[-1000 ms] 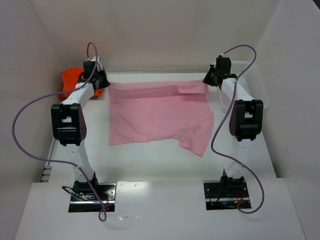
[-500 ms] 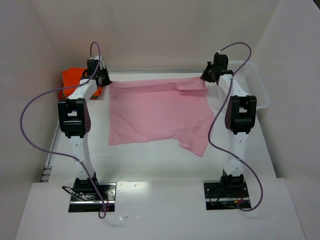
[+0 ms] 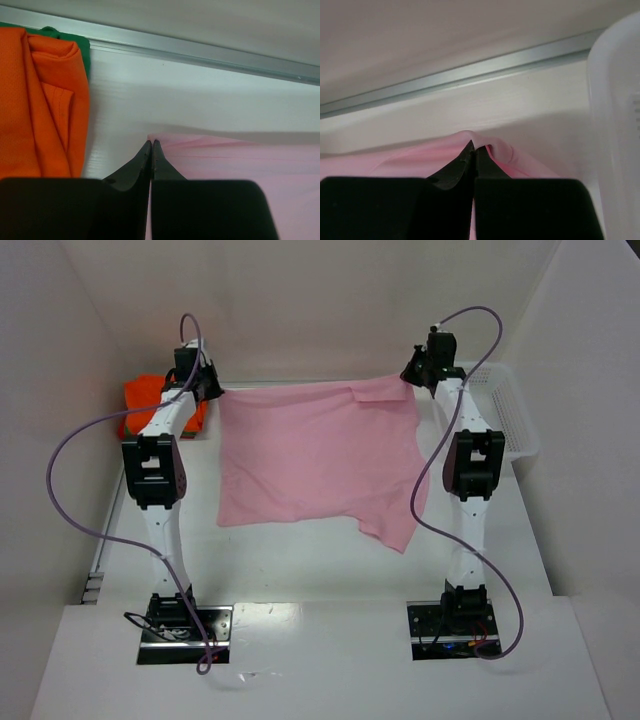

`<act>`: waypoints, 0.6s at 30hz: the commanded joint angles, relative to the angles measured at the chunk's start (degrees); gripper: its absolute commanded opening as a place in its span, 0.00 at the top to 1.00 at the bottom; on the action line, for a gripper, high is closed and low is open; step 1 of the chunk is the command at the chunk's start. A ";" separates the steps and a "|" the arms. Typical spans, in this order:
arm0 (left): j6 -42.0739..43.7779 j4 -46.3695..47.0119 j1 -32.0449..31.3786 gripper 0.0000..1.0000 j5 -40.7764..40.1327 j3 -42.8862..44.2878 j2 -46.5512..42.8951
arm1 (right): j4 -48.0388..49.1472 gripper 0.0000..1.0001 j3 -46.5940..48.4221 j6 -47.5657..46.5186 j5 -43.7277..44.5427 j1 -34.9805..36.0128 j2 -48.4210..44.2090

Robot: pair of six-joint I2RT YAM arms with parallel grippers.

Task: Fold and stack the t-shirts
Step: Fold the flattened tshirt in 1/3 of the way

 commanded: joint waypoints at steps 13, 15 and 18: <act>1.98 -1.10 0.84 1.00 -0.17 2.72 3.88 | -4.18 1.00 6.23 -2.33 0.43 -1.30 5.91; 1.98 -1.11 0.84 1.00 -0.17 1.32 3.88 | -3.39 1.00 3.15 -2.33 -0.10 -1.30 3.97; 2.50 -0.50 0.84 1.00 -0.17 -0.71 1.95 | -1.72 1.00 -1.59 -1.72 -0.62 -1.30 1.68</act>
